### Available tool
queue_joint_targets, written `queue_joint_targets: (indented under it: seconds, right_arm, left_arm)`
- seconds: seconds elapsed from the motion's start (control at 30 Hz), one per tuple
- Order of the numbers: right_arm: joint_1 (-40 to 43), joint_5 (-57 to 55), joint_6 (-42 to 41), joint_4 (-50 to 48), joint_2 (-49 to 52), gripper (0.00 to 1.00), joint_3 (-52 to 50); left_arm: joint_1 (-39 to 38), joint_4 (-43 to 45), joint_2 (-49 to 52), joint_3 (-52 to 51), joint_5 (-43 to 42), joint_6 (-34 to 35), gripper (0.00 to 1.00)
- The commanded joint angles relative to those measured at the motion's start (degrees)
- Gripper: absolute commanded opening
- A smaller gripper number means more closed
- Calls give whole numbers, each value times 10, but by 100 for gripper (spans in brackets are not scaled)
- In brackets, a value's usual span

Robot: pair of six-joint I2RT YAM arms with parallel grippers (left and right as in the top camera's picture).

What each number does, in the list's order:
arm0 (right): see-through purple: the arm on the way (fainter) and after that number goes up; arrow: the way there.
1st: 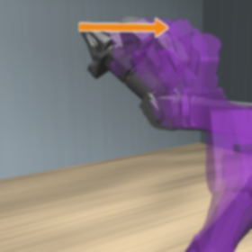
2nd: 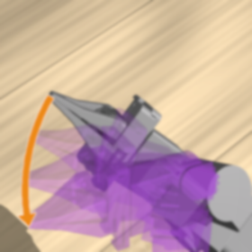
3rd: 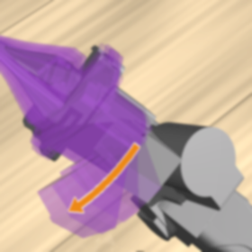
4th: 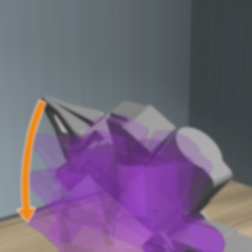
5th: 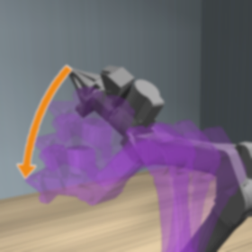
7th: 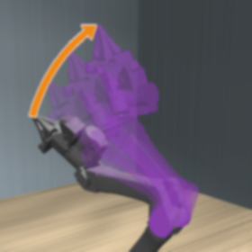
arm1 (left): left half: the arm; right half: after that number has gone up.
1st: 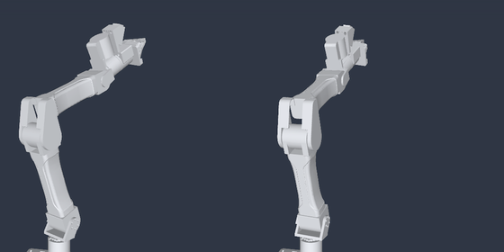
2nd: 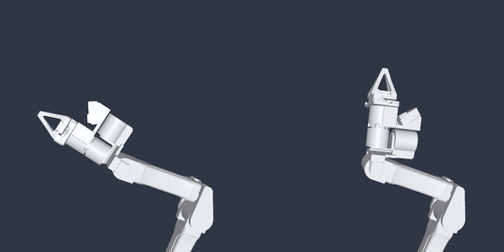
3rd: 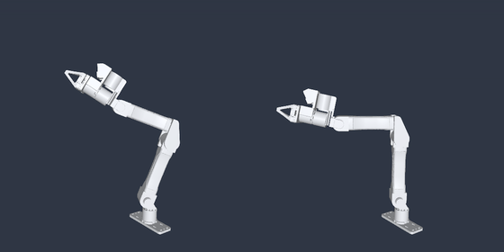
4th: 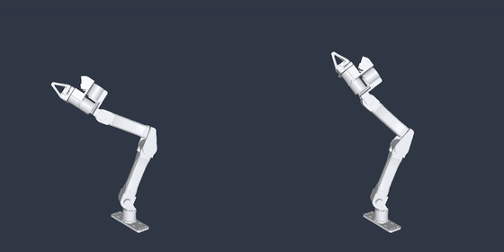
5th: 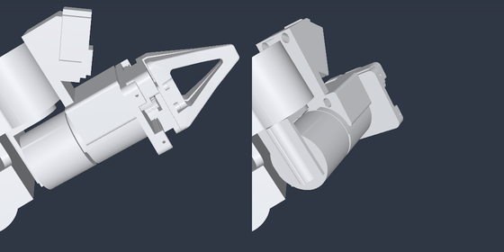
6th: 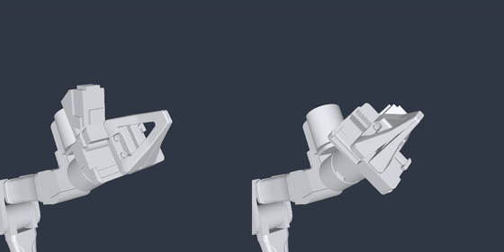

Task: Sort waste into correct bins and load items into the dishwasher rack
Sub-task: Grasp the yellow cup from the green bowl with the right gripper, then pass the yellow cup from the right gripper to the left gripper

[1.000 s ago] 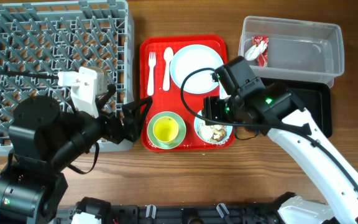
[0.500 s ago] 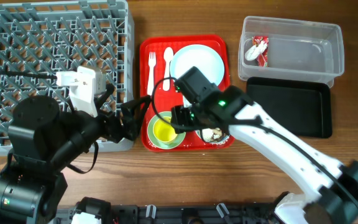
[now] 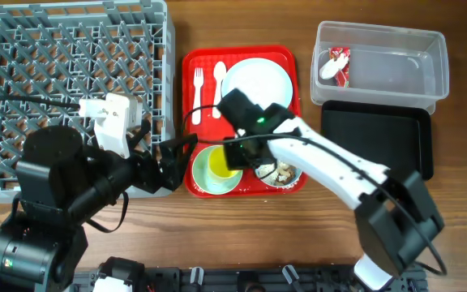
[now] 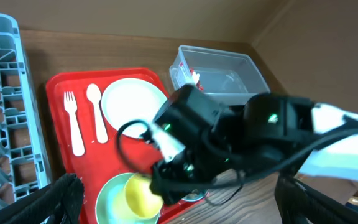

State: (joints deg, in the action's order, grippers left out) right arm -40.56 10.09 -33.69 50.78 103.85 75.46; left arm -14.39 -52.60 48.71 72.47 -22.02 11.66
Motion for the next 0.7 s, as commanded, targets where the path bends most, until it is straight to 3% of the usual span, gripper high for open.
queue_joint_targets:
  seconds: [0.0,0.1,0.17,0.27,0.47,0.67]
  right_arm:
    - [71,45,53,9,-123,4,3]
    - [142,148,120,-16,-227,4,3]
    - [195,276,189,-53,-309,4,3]
    - [215,346,202,-79,-359,4,3]
    - [214,498,200,-169,-381,4,3]
    - [205,583,184,-247,-344,4,3]
  left_arm:
    - [0,0,-2,7,-4,-10,100]
    - [1,6,-1,7,-4,-5,100]
    - [19,12,9,7,-22,56,100]
    - [71,66,30,7,-244,73,100]
    - [190,138,126,7,-684,102,89]
    - [141,117,172,7,-684,116,98]
